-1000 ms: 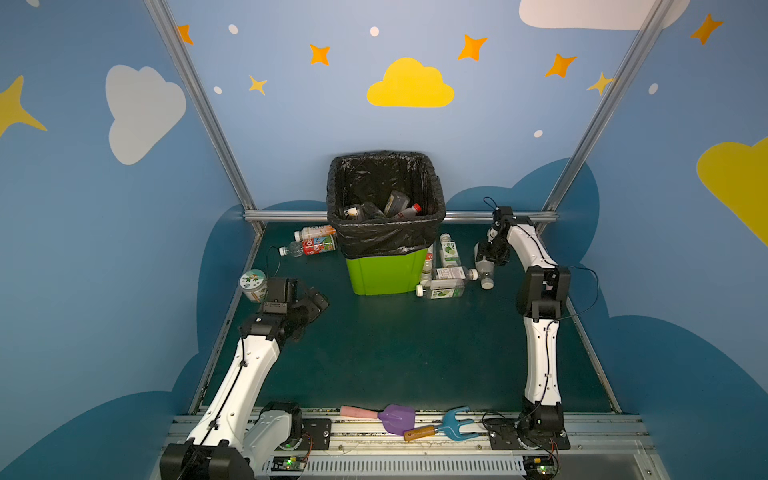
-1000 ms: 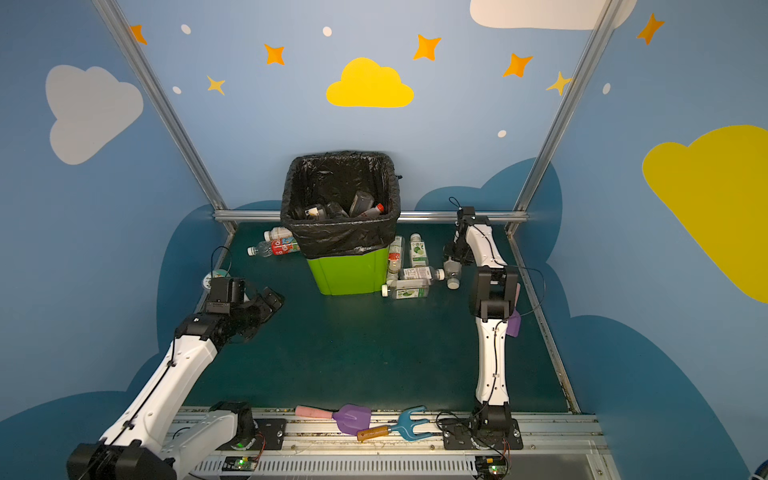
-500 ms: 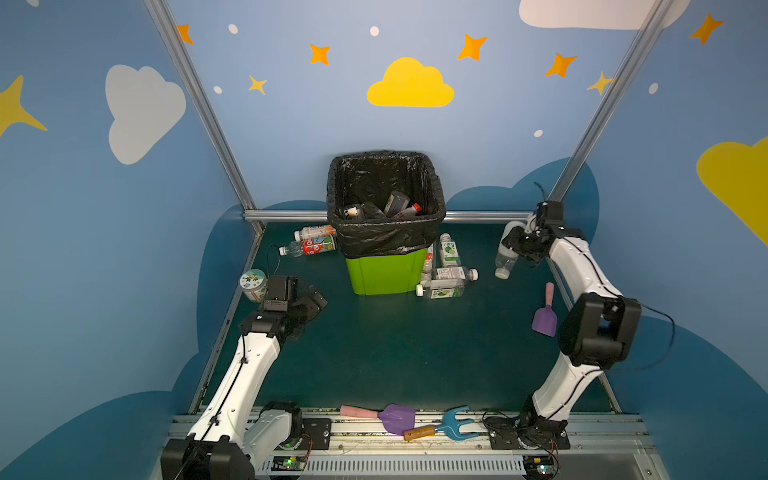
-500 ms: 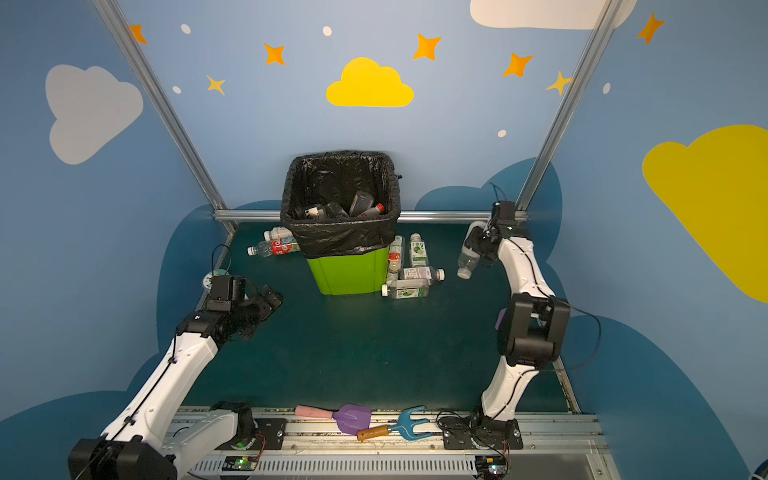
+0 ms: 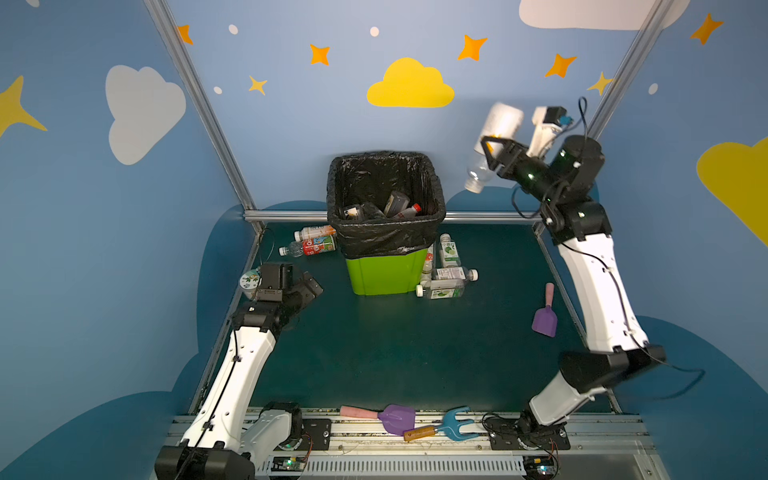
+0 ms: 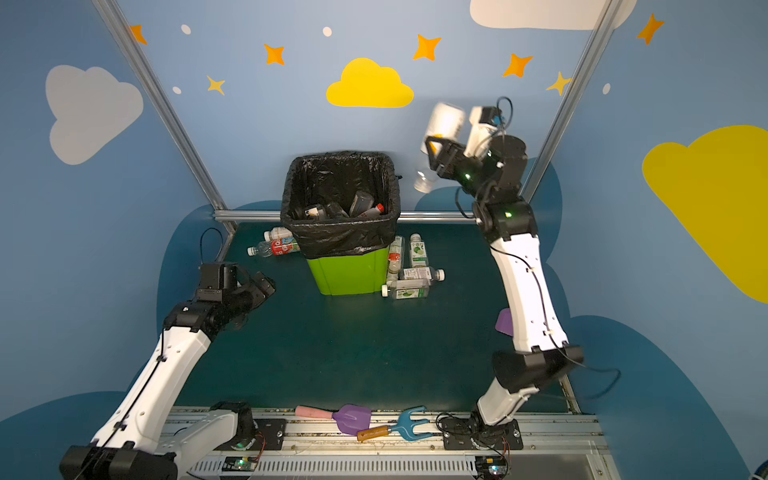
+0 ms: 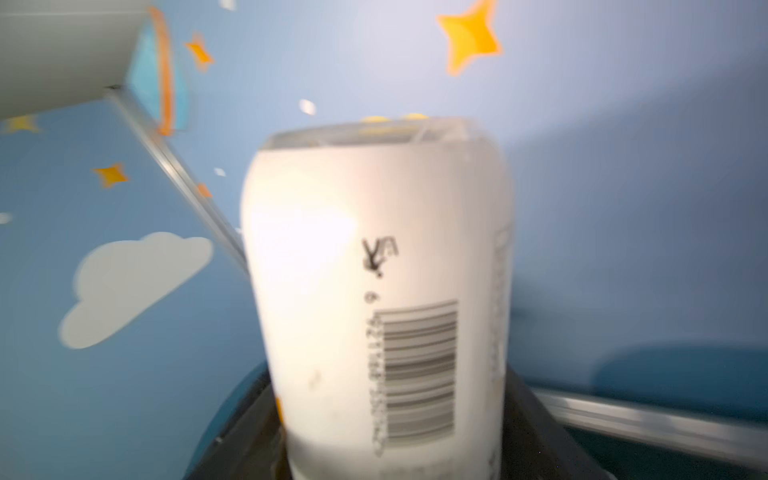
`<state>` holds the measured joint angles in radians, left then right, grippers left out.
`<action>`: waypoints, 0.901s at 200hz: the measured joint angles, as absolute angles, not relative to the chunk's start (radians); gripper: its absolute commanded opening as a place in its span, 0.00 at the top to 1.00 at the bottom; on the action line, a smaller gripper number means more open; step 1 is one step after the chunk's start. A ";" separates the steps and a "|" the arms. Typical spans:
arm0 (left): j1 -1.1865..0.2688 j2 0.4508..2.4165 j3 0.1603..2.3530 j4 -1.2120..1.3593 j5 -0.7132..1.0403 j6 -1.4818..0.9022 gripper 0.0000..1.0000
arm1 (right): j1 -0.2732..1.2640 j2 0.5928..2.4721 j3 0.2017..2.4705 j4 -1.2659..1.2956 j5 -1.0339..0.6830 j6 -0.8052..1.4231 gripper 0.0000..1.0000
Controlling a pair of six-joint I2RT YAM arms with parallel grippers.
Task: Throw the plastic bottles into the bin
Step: 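Move the white bottle over the bin and open the right gripper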
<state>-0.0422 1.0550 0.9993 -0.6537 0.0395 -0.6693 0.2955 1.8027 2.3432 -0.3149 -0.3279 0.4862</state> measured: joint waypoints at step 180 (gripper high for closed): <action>0.211 1.323 1.100 -0.667 0.327 -0.749 0.01 | 0.028 1.370 1.753 -0.437 -0.521 0.474 0.15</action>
